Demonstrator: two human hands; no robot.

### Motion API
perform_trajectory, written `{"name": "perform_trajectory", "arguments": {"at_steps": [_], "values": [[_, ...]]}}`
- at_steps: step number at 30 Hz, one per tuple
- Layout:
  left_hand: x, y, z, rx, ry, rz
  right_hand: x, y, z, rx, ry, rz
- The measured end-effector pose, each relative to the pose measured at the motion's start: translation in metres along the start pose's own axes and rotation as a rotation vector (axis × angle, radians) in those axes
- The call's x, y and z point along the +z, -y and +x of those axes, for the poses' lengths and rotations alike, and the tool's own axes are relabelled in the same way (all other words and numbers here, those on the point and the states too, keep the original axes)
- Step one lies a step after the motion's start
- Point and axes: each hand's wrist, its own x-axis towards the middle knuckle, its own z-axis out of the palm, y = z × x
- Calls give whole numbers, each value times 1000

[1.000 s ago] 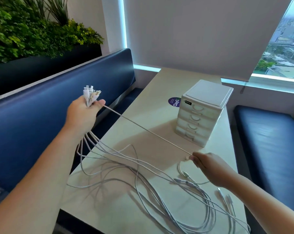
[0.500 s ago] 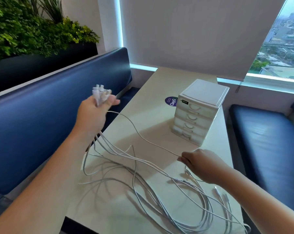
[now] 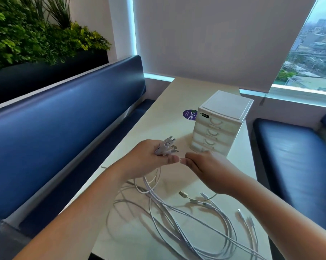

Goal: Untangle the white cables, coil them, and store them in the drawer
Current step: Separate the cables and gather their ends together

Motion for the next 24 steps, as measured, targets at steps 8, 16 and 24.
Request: {"name": "perform_trajectory", "arguments": {"at_steps": [8,16,24], "values": [[-23,-8,1,150,-164,63,11,5,3,79,-24,155],[-49,4,15,112,-268,121,46,-38,3,226,46,448],[-65,1,18,122,-454,136,54,-45,21,291,100,586]]}}
